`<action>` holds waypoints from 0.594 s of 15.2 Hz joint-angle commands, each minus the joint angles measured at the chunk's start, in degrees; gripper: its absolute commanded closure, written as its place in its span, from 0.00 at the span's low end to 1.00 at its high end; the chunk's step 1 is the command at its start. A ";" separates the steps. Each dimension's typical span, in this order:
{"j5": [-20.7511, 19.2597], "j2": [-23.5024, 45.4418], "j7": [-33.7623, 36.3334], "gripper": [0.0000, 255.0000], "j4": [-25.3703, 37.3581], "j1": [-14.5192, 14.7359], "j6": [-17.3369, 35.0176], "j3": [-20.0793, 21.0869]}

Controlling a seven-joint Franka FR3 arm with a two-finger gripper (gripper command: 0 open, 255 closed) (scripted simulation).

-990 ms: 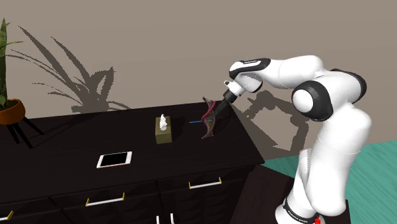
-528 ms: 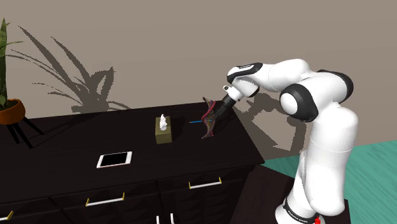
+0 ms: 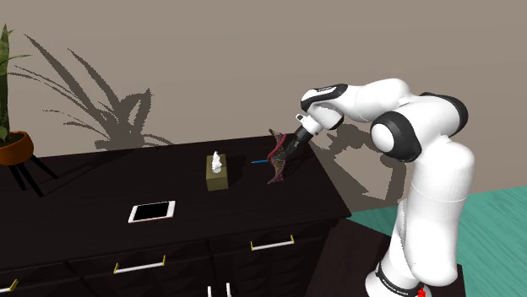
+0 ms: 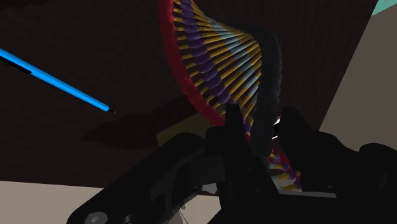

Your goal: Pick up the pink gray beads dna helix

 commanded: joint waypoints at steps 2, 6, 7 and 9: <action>0.00 0.04 -0.02 1.00 -0.02 0.00 0.03 0.01; -1.82 -1.64 1.95 1.00 0.62 0.54 -0.31 -0.43; -2.44 -2.21 2.64 1.00 0.85 0.72 -0.44 -0.56; -3.67 -3.34 4.01 1.00 1.35 1.04 -0.71 -0.77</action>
